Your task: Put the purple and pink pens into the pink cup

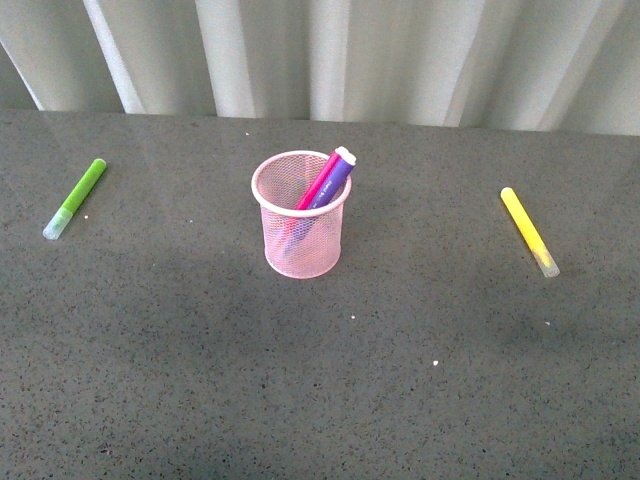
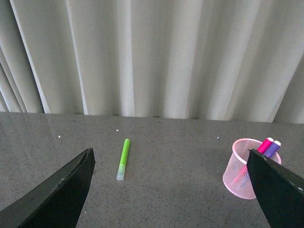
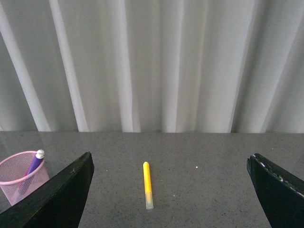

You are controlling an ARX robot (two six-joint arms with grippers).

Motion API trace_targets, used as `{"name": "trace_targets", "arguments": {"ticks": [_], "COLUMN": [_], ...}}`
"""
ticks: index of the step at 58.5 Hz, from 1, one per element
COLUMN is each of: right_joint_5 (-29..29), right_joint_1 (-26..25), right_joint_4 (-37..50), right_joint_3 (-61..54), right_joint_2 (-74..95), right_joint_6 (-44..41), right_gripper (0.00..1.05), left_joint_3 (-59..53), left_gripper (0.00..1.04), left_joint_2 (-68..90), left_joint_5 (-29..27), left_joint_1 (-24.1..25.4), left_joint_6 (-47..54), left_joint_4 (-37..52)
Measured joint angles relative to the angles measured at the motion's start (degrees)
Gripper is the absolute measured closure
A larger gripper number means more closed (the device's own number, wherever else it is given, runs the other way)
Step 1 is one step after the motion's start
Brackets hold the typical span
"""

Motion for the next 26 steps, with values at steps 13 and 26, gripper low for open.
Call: {"name": "trace_targets", "arguments": {"ticks": [13, 26], "right_joint_5": [0.0, 0.0], "right_joint_1": [0.0, 0.0], "right_joint_4": [0.0, 0.0], "right_joint_3": [0.0, 0.0], "right_joint_2": [0.0, 0.0], "right_joint_6": [0.0, 0.0], "right_gripper": [0.07, 0.07], "left_joint_3": [0.0, 0.0], "left_gripper": [0.07, 0.07], "left_joint_2": [0.0, 0.0], "left_joint_5": [0.0, 0.0], "left_joint_1": [0.0, 0.0], "left_joint_6": [0.0, 0.0], "left_joint_4": [0.0, 0.0]}}
